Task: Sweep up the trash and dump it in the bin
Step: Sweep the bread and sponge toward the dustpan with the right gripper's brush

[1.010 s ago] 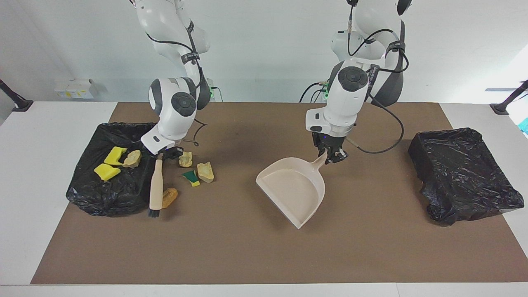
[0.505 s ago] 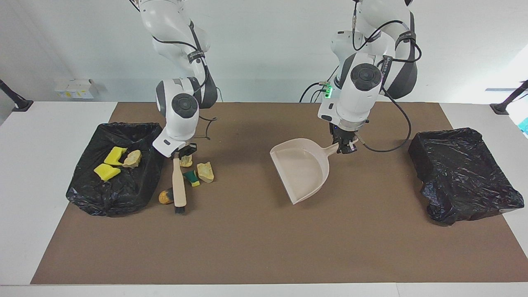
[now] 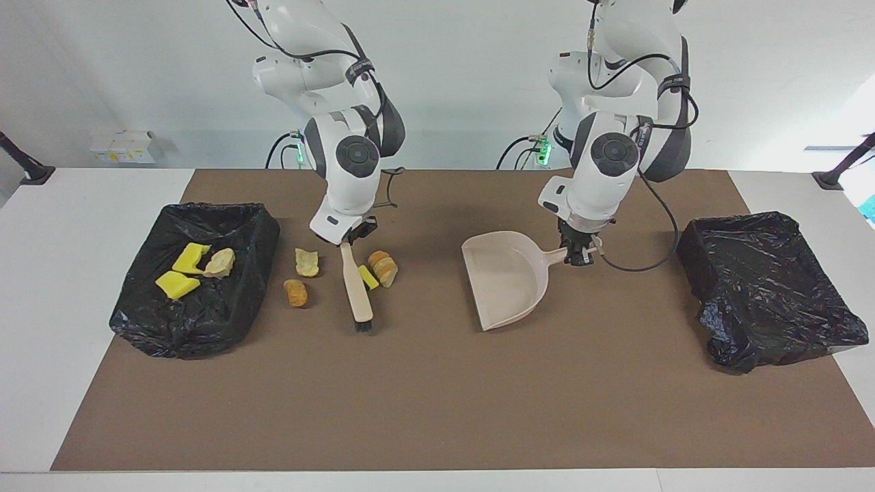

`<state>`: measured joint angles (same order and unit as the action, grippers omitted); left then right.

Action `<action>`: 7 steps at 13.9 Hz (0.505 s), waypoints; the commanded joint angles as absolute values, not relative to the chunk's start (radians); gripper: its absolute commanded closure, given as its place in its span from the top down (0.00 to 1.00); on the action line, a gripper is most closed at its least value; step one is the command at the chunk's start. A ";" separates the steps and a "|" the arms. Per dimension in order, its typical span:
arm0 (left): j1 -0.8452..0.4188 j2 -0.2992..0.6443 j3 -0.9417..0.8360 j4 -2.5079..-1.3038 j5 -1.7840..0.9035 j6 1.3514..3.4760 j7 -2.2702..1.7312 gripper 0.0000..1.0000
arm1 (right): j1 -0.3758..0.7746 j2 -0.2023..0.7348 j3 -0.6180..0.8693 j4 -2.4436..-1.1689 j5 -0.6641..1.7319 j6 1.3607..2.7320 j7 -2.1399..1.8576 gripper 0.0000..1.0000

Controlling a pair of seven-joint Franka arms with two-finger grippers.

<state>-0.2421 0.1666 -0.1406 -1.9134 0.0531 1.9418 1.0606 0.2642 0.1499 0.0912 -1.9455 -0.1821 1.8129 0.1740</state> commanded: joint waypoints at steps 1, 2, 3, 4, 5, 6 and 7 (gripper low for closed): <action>-0.258 0.135 -0.140 -1.973 0.064 1.991 1.074 0.00 | 0.233 0.146 0.078 -1.869 -0.176 1.735 0.155 0.00; -0.270 0.135 -0.140 -1.982 0.064 2.000 1.071 0.00 | 0.209 0.146 0.072 -1.867 -0.181 1.732 0.155 0.00; -0.275 0.135 -0.140 -1.993 0.064 2.015 1.069 0.00 | 0.180 0.146 0.071 -1.871 -0.201 1.732 0.159 0.00; -0.287 0.130 -0.138 -2.006 0.064 2.035 1.071 0.00 | 0.151 0.146 0.071 -1.873 -0.228 1.732 0.172 0.00; -0.290 0.130 -0.138 -2.014 0.064 2.039 1.072 0.00 | 0.114 0.144 0.074 -1.882 -0.254 1.736 0.172 0.00; -0.290 0.135 -0.140 -2.019 0.064 2.042 1.072 0.00 | 0.095 0.138 0.077 -1.893 -0.267 1.735 0.164 0.00; -0.294 0.132 -0.140 -2.038 0.064 2.046 1.069 0.00 | 0.084 0.126 0.077 -1.920 -0.267 1.743 0.161 0.00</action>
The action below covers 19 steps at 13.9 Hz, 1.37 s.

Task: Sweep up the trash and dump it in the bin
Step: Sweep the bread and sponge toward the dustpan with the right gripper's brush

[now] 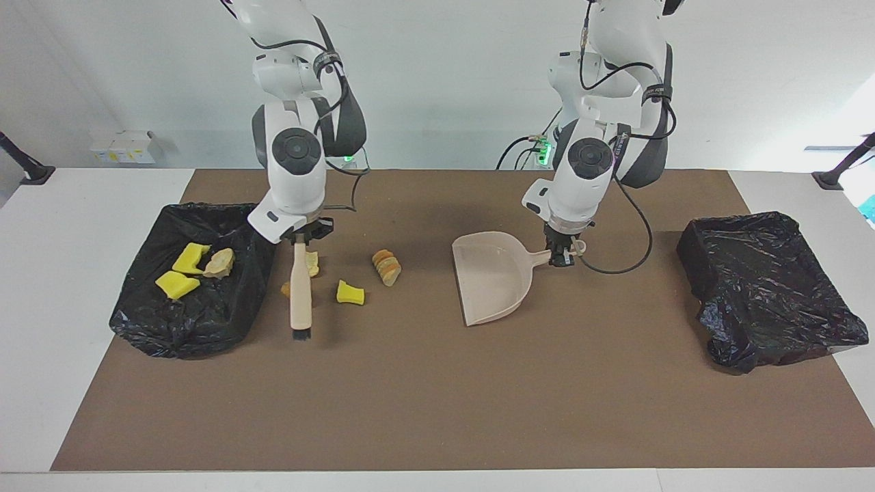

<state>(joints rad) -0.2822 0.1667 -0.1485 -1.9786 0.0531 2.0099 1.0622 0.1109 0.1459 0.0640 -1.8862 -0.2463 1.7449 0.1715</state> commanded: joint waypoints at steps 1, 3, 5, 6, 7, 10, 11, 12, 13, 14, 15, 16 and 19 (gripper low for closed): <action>-0.301 0.132 -0.138 -2.039 0.064 2.051 1.069 0.00 | 0.066 0.095 0.077 -1.971 -0.265 1.758 0.160 0.00; -0.301 0.130 -0.138 -2.042 0.064 2.052 1.069 0.00 | 0.022 0.039 0.075 -2.087 -0.250 1.816 0.143 0.00; -0.301 0.132 -0.138 -2.045 0.064 2.051 1.069 0.00 | -0.015 -0.026 0.075 -2.202 -0.236 1.897 0.100 0.00; -0.301 0.130 -0.140 -2.046 0.064 2.051 1.065 0.00 | -0.017 -0.046 0.075 -2.241 -0.236 1.910 0.095 0.00; -0.301 0.130 -0.140 -2.046 0.064 2.049 1.063 0.00 | -0.020 -0.063 0.075 -2.264 -0.235 1.910 0.088 0.00; -0.299 0.130 -0.138 -2.046 0.064 2.049 1.057 0.00 | -0.009 -0.074 0.077 -2.309 -0.167 1.910 0.080 0.00; -0.299 0.129 -0.138 -2.046 0.064 2.040 1.049 0.00 | 0.006 -0.069 0.077 -2.310 -0.144 1.910 0.084 0.00; -0.298 0.127 -0.138 -2.046 0.064 2.036 1.014 0.00 | 0.027 -0.066 0.077 -2.313 -0.127 1.910 0.095 0.00; -0.301 0.124 -0.138 -2.055 0.064 2.036 0.996 0.00 | 0.040 -0.063 0.077 -2.315 -0.091 1.914 0.101 0.00; -0.301 0.123 -0.138 -2.057 0.064 2.037 0.996 0.00 | 0.063 -0.058 0.077 -2.312 -0.031 1.937 0.119 0.00; -0.301 0.123 -0.138 -2.059 0.064 2.039 0.996 0.00 | 0.087 -0.049 0.077 -2.312 0.001 1.954 0.142 0.00; -0.301 0.123 -0.138 -2.059 0.064 2.039 0.996 0.00 | 0.119 -0.038 0.077 -2.304 0.015 1.962 0.191 0.00; -0.298 0.123 -0.138 -2.059 0.064 2.040 0.996 0.00 | 0.210 -0.006 0.078 -2.249 0.067 1.959 0.293 0.00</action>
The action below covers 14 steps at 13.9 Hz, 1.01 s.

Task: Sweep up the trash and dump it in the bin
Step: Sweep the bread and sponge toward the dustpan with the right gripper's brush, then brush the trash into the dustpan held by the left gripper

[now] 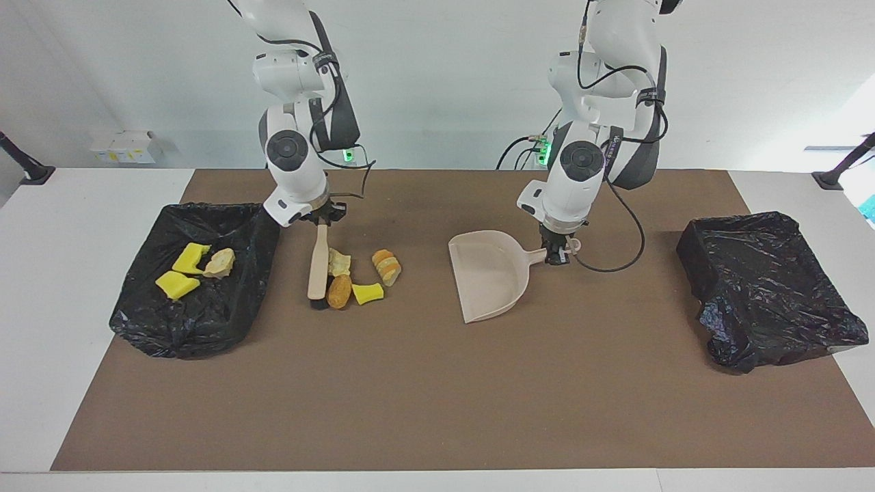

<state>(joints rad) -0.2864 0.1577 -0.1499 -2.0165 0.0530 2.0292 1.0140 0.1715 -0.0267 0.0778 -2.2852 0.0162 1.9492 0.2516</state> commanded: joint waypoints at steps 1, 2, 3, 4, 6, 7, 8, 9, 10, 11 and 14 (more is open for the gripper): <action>-0.296 0.123 -0.138 -2.059 0.064 2.042 0.996 0.00 | 0.239 0.006 0.078 -2.231 0.101 1.953 0.299 0.00; -0.296 0.123 -0.140 -2.059 0.064 2.043 0.997 0.00 | 0.258 0.026 0.081 -2.215 0.123 1.956 0.326 0.00; -0.296 0.123 -0.138 -2.059 0.064 2.043 0.997 0.00 | 0.282 0.044 0.084 -2.198 0.135 1.960 0.362 0.00; -0.295 0.123 -0.138 -2.059 0.064 2.043 0.997 0.00 | 0.311 0.067 0.086 -2.175 0.147 1.960 0.383 0.00; -0.291 0.123 -0.138 -2.059 0.064 2.043 0.997 0.00 | 0.374 0.115 0.086 -2.119 0.216 1.959 0.431 0.00; -0.290 0.123 -0.138 -2.059 0.064 2.045 0.999 0.00 | 0.411 0.144 0.086 -2.084 0.241 1.960 0.461 0.00; -0.290 0.124 -0.138 -2.059 0.064 2.046 0.999 0.00 | 0.448 0.173 0.087 -2.038 0.276 1.965 0.507 0.00; -0.290 0.123 -0.138 -2.059 0.064 2.046 0.999 0.00 | 0.490 0.199 0.086 -1.992 0.303 1.965 0.526 0.00; -0.288 0.123 -0.138 -2.059 0.064 2.046 0.999 0.00 | 0.521 0.227 0.086 -1.965 0.310 1.968 0.531 0.00; -0.288 0.124 -0.138 -2.059 0.064 2.046 1.000 0.00 | 0.543 0.235 0.087 -1.954 0.328 2.008 0.537 0.00; -0.288 0.124 -0.138 -2.059 0.064 2.048 1.000 0.00 | 0.596 0.242 0.092 -1.957 0.498 2.152 0.549 0.00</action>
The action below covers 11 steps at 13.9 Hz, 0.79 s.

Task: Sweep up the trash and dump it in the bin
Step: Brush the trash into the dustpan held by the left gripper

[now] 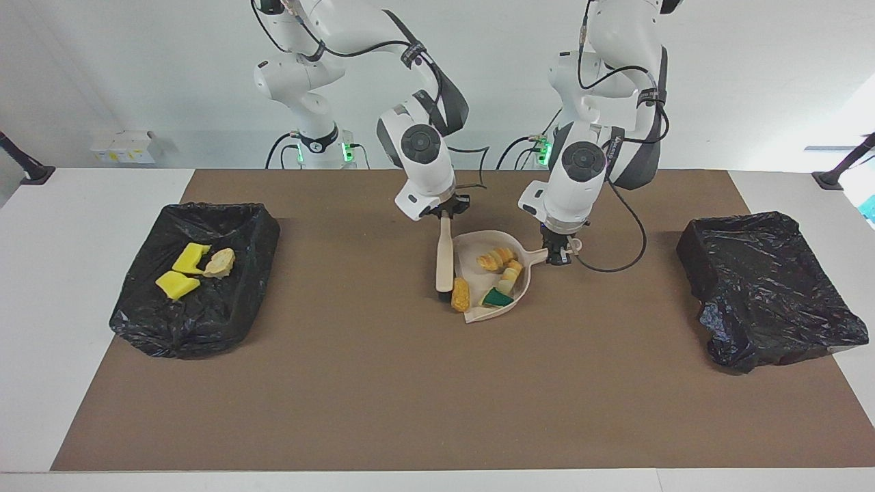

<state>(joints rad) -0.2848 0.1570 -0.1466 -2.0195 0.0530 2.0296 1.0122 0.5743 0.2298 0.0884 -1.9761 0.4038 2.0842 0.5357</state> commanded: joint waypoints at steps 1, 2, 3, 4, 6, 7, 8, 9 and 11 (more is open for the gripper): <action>-0.288 0.124 -0.138 -2.059 0.064 2.048 1.005 0.00 | 0.621 0.242 0.089 -1.951 0.517 2.169 0.563 0.00; -0.288 0.124 -0.138 -2.059 0.064 2.049 1.006 0.00 | 0.614 0.242 0.089 -1.948 0.511 2.166 0.566 0.00; -0.288 0.124 -0.138 -2.059 0.064 2.051 1.008 0.00 | 0.606 0.227 0.086 -1.953 0.509 2.146 0.565 0.00; -0.287 0.126 -0.138 -2.059 0.064 2.051 1.009 0.00 | 0.580 0.200 0.081 -1.951 0.508 2.082 0.554 0.00; -0.285 0.126 -0.138 -2.057 0.064 2.052 1.026 0.00 | 0.522 0.146 0.080 -1.951 0.482 1.984 0.545 0.00; -0.282 0.129 -0.138 -2.054 0.064 2.056 1.060 0.00 | 0.499 0.124 0.081 -1.950 0.454 1.944 0.534 0.00; -0.279 0.132 -0.138 -2.052 0.064 2.068 1.106 0.00 | 0.474 0.106 0.081 -1.950 0.430 1.904 0.517 0.00; -0.272 0.132 -0.138 -2.051 0.064 2.078 1.144 0.00 | 0.462 0.091 0.080 -1.950 0.402 1.870 0.500 0.00; -0.238 0.136 -0.138 -2.046 0.064 2.082 1.184 0.00 | 0.440 0.069 0.081 -1.950 0.309 1.807 0.480 0.00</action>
